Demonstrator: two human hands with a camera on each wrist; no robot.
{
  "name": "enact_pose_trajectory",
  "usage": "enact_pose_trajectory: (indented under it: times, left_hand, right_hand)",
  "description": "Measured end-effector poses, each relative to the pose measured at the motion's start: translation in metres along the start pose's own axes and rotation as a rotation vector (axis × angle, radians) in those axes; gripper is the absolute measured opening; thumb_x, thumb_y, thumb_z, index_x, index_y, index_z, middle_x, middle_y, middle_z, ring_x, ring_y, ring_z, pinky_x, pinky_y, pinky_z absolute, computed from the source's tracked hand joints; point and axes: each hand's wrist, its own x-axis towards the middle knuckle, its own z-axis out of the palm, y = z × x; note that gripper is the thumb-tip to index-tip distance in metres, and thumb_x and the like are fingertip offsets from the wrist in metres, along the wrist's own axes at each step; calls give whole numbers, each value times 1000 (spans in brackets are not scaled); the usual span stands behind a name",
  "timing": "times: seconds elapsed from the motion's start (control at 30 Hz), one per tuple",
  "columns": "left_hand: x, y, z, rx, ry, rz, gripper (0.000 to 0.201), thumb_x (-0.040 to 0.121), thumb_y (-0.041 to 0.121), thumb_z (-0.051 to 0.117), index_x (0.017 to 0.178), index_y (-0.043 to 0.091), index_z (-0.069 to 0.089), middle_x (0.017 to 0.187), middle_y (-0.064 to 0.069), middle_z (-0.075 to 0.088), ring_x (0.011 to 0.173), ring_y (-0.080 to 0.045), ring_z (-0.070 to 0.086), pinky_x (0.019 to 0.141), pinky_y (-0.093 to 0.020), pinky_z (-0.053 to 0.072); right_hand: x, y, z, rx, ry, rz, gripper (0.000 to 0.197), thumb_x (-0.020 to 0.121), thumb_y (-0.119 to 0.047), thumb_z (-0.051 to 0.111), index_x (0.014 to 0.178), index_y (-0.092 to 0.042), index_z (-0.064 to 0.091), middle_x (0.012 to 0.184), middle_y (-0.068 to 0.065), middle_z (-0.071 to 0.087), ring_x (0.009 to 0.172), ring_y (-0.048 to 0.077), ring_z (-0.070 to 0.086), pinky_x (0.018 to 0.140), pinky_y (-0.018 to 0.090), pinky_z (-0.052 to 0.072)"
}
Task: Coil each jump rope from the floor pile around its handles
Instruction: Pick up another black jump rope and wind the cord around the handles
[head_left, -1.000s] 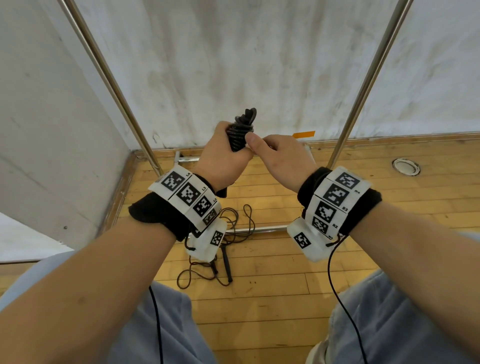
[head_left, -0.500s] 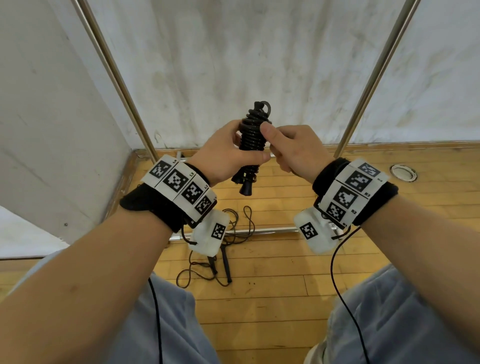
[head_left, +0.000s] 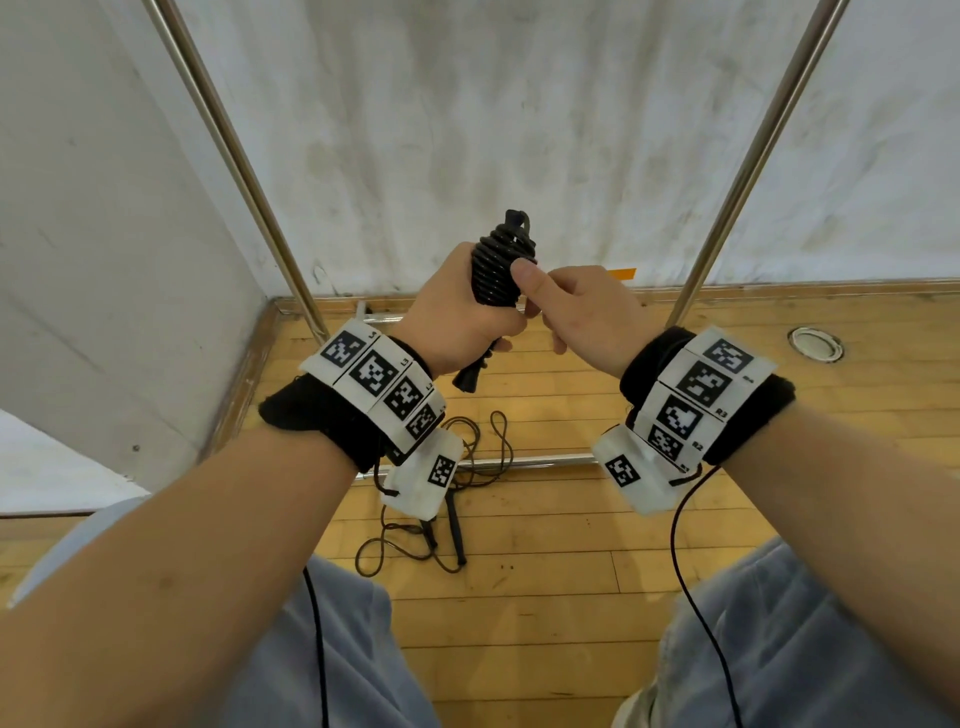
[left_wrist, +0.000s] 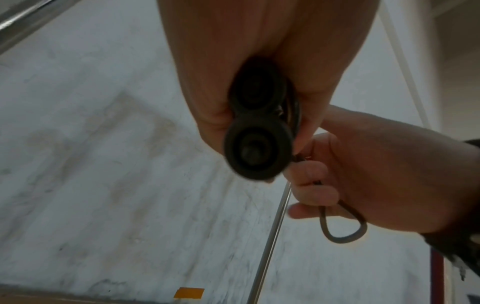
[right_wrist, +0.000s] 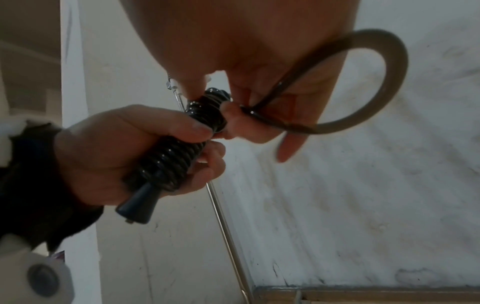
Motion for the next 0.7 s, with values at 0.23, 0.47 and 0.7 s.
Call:
enact_pose_trajectory:
  times: [0.23,0.47,0.7]
  left_hand:
    - [3,-5,6,162,84,-62,40,81,12,66,113,11,41,82,-2,59,56,-12,63,49,-22,48]
    - [0,1,3,-45,-42,-121,40,90,7,56,126,13,40,92,-7,58,71,-15,60,69,-37,53]
    - [-4,-2,1,6,55,-93,37,87,15,64,108,19,34,91,-8,64,69,-16,71,61,-37,59]
  right_hand:
    - [-2,5,1,-37,11,21,51,89,-55,47,84,-8,67,60,0,51,50,14,50,51,24,41]
    - [0,13,-5,-91,110,48,69,84,-64,46,85,2,66,69,19,61,68,34,61,64,37,50]
    - [-5,4,-5,-3,101,13,53,85,-57,53,84,-6,70,56,2,50,53,16,47,56,29,40]
